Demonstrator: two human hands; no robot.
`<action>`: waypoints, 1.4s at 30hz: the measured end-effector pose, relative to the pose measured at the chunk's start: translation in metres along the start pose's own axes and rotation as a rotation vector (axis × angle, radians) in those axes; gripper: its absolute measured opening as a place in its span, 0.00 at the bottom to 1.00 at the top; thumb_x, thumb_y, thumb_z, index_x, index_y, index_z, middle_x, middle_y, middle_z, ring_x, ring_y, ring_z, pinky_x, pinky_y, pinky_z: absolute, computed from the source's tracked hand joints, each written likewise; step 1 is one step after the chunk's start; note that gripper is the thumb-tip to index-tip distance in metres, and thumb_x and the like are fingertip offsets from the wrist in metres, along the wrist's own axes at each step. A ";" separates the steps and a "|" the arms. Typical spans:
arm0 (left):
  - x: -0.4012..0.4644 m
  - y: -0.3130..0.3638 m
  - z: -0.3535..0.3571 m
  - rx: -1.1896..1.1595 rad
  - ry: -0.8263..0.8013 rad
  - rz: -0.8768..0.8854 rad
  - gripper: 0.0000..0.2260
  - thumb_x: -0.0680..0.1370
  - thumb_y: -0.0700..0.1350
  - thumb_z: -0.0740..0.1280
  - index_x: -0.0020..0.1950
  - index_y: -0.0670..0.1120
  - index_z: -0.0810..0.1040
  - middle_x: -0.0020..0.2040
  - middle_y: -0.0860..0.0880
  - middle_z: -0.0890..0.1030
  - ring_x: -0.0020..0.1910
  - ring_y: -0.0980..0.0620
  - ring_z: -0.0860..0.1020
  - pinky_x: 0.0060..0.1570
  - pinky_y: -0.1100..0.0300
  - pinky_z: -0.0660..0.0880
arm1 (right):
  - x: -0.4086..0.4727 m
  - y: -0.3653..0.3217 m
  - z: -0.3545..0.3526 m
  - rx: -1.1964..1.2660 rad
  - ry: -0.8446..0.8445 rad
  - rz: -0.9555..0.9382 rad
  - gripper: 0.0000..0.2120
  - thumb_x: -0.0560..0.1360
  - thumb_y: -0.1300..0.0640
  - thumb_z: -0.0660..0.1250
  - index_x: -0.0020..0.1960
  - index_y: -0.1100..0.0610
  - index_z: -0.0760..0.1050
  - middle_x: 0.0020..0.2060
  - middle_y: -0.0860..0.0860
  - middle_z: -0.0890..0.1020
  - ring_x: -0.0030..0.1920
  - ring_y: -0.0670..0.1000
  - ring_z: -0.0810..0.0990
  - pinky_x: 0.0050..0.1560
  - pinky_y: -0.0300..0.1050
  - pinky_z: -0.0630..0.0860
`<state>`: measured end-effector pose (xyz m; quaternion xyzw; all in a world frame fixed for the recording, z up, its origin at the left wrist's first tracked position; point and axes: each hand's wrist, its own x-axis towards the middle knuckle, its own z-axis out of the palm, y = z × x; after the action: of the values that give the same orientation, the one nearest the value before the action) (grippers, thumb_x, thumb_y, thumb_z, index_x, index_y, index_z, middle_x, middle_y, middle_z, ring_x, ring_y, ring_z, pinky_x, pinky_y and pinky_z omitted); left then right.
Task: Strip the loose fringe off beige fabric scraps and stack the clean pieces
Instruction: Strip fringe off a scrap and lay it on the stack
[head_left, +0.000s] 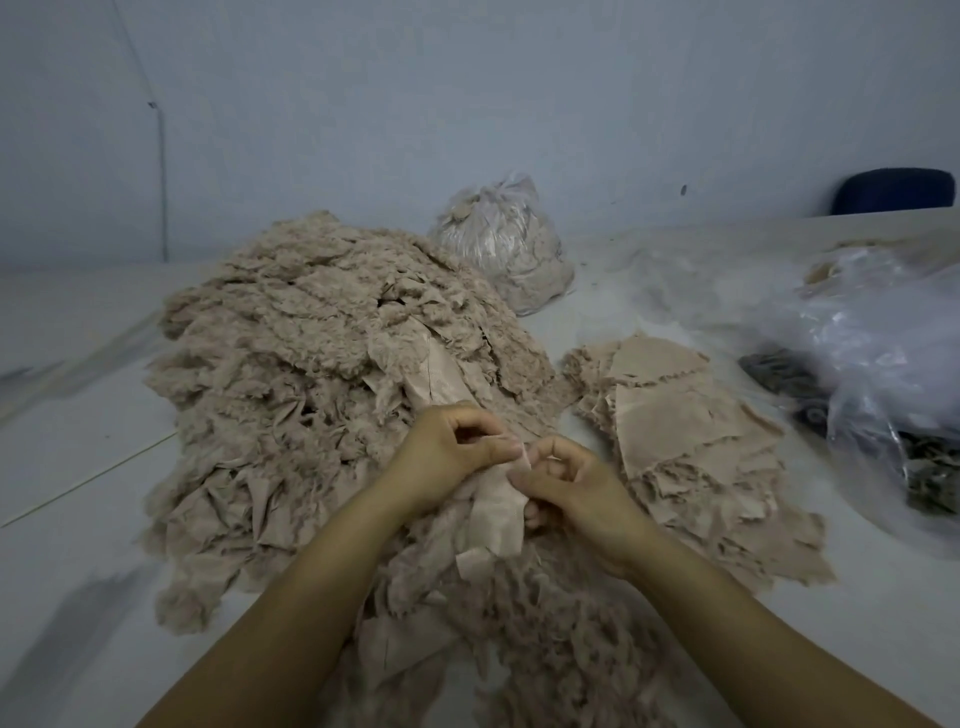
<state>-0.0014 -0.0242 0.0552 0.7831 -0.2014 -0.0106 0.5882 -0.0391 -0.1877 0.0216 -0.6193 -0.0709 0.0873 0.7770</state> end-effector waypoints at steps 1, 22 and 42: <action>0.001 0.001 -0.001 -0.032 0.026 -0.009 0.08 0.69 0.35 0.74 0.36 0.46 0.80 0.32 0.55 0.81 0.32 0.62 0.77 0.34 0.70 0.73 | -0.001 0.000 -0.002 -0.020 0.011 0.006 0.08 0.72 0.64 0.71 0.46 0.60 0.72 0.26 0.52 0.76 0.25 0.48 0.75 0.28 0.39 0.75; -0.007 -0.013 0.026 -0.534 -0.133 -0.461 0.10 0.67 0.46 0.72 0.42 0.41 0.79 0.38 0.44 0.82 0.35 0.50 0.80 0.36 0.60 0.79 | 0.010 -0.009 -0.009 -0.111 0.326 -0.234 0.11 0.80 0.57 0.62 0.39 0.56 0.74 0.28 0.48 0.76 0.29 0.48 0.74 0.28 0.40 0.71; 0.000 -0.017 0.045 -0.414 0.159 -0.327 0.17 0.70 0.57 0.68 0.40 0.43 0.79 0.31 0.47 0.78 0.26 0.52 0.75 0.24 0.65 0.69 | 0.024 -0.021 -0.017 -0.293 0.489 -0.321 0.11 0.77 0.56 0.67 0.36 0.56 0.79 0.27 0.45 0.75 0.30 0.46 0.72 0.31 0.38 0.68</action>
<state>-0.0079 -0.0619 0.0250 0.6669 -0.0190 -0.0851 0.7400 -0.0108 -0.2031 0.0383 -0.7079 0.0091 -0.1987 0.6777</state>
